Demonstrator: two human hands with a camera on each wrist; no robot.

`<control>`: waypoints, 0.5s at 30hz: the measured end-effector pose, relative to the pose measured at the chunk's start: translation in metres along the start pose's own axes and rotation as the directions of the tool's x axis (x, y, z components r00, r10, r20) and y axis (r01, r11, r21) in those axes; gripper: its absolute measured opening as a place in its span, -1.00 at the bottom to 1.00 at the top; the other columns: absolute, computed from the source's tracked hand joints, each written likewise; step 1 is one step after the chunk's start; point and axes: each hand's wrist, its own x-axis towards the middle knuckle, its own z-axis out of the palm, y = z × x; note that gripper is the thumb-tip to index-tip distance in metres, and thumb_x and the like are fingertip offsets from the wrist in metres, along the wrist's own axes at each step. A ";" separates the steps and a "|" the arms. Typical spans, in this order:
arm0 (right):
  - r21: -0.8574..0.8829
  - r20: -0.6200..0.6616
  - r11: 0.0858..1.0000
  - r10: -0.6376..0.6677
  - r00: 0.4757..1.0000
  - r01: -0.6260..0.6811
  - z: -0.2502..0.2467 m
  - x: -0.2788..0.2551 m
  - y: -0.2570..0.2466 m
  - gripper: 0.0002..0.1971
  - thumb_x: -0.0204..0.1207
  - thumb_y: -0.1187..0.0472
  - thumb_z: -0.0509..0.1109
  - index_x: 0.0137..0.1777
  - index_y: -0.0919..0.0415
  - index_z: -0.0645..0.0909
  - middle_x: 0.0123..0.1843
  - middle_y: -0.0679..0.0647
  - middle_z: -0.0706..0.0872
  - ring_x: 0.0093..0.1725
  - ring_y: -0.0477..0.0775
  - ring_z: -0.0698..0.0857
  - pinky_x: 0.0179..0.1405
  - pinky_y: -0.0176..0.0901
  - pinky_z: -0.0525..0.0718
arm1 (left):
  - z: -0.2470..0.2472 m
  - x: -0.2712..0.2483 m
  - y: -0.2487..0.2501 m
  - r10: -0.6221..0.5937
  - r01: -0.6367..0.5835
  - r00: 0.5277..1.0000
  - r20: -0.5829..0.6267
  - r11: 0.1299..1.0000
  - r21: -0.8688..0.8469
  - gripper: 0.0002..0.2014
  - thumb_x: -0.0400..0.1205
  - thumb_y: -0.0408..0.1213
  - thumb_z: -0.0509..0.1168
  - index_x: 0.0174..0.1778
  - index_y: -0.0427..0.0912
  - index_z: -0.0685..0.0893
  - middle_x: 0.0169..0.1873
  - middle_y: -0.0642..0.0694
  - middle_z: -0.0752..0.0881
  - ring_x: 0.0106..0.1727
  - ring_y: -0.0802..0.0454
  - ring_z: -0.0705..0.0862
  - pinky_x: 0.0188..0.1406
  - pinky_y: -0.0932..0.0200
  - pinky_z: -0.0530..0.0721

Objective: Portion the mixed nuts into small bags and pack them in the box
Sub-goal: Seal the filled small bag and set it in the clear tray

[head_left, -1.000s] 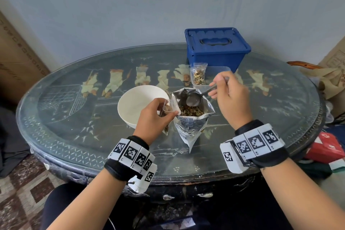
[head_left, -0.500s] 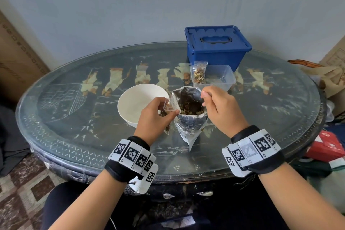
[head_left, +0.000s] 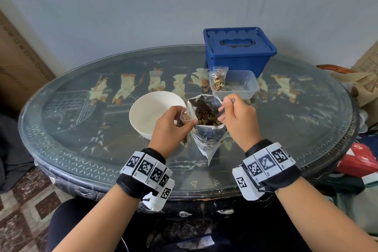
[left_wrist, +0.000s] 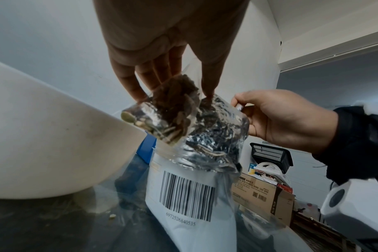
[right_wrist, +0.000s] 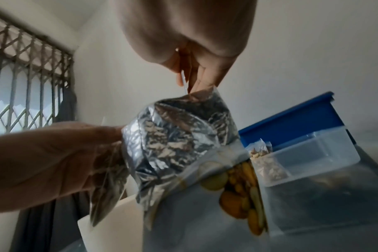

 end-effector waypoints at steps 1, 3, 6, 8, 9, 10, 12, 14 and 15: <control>0.023 -0.009 0.997 0.071 0.997 -0.070 0.000 0.001 0.000 -0.77 0.68 0.22 0.09 -0.17 0.24 0.50 -0.33 0.04 0.67 -0.44 0.03 0.71 -0.35 0.06 0.69 | 0.000 0.000 0.000 -0.001 0.001 1.000 0.003 1.000 -0.002 -0.61 0.48 -0.15 0.46 0.16 -0.22 0.59 -0.08 0.00 0.65 0.02 0.07 0.61 -0.01 0.22 0.60; 0.093 -0.023 0.975 0.204 0.979 -0.201 -0.004 0.005 -0.001 -0.79 0.68 0.31 0.07 -0.17 0.22 0.46 -0.32 0.04 0.67 -0.48 -0.08 0.71 -0.37 0.06 0.73 | 0.000 0.000 0.000 0.000 0.000 1.000 0.007 1.000 0.002 -0.61 0.48 -0.15 0.46 0.16 -0.22 0.59 -0.08 0.02 0.65 0.02 0.08 0.61 -0.01 0.23 0.59; 0.245 -0.051 0.917 0.335 0.941 -0.314 -0.011 0.010 -0.004 -0.74 0.70 0.29 0.06 -0.23 0.17 0.44 -0.30 0.15 0.70 -0.48 -0.01 0.73 -0.43 -0.10 0.75 | -0.001 0.000 -0.001 0.005 -0.005 1.000 0.010 1.000 0.012 -0.60 0.47 -0.13 0.47 0.16 -0.21 0.59 -0.08 0.02 0.65 0.02 0.09 0.61 -0.02 0.25 0.59; 0.315 -0.056 0.878 0.395 0.917 -0.360 -0.016 0.013 -0.005 -0.71 0.70 0.28 0.05 -0.25 0.11 0.43 -0.30 0.16 0.70 -0.51 -0.04 0.72 -0.47 -0.22 0.73 | -0.001 0.001 -0.001 0.005 -0.005 1.000 0.014 1.000 0.018 -0.58 0.47 -0.12 0.47 0.17 -0.21 0.59 -0.07 0.02 0.65 0.02 0.10 0.61 -0.03 0.26 0.59; 0.336 -0.055 0.862 0.421 0.905 -0.381 -0.018 0.014 -0.004 -0.71 0.71 0.28 0.04 -0.25 0.11 0.43 -0.30 0.15 0.70 -0.52 -0.06 0.71 -0.47 -0.23 0.73 | -0.002 0.001 -0.001 0.005 -0.005 1.000 0.019 1.000 0.024 -0.57 0.46 -0.12 0.47 0.18 -0.21 0.59 -0.06 0.02 0.65 0.02 0.11 0.61 -0.03 0.28 0.58; 0.352 -0.056 0.848 0.443 0.895 -0.397 -0.021 0.015 -0.003 -0.71 0.71 0.27 0.04 -0.25 0.11 0.43 -0.30 0.14 0.70 -0.52 -0.06 0.71 -0.46 -0.22 0.73 | -0.002 0.002 -0.001 0.008 -0.008 1.000 0.023 1.000 0.030 -0.56 0.46 -0.12 0.48 0.19 -0.22 0.59 -0.05 0.02 0.65 0.02 0.11 0.60 -0.03 0.30 0.57; 0.377 -0.065 0.827 0.473 0.879 -0.418 -0.025 0.017 0.000 -0.72 0.71 0.27 0.04 -0.25 0.12 0.42 -0.29 0.16 0.71 -0.53 -0.04 0.71 -0.47 -0.22 0.73 | -0.003 0.003 -0.001 0.017 -0.018 1.000 0.026 0.999 0.043 -0.56 0.46 -0.13 0.48 0.19 -0.22 0.60 -0.04 0.00 0.66 0.02 0.11 0.60 -0.05 0.31 0.55; 0.397 -0.085 0.815 0.491 0.867 -0.423 -0.030 0.018 0.002 -0.72 0.71 0.27 0.04 -0.24 0.13 0.42 -0.29 0.18 0.71 -0.53 -0.04 0.71 -0.49 -0.24 0.72 | -0.005 0.005 -0.001 0.024 -0.026 0.999 0.031 0.998 0.054 -0.56 0.46 -0.13 0.47 0.20 -0.22 0.60 -0.02 -0.01 0.67 0.03 0.11 0.60 -0.06 0.33 0.53; 0.407 -0.098 0.811 0.497 0.862 -0.421 -0.033 0.019 0.003 -0.72 0.71 0.27 0.03 -0.24 0.14 0.42 -0.30 0.19 0.70 -0.54 -0.04 0.70 -0.51 -0.25 0.71 | -0.007 0.007 0.000 0.027 -0.030 0.999 0.038 0.998 0.060 -0.55 0.46 -0.12 0.47 0.21 -0.22 0.60 -0.01 -0.02 0.68 0.03 0.11 0.60 -0.06 0.35 0.52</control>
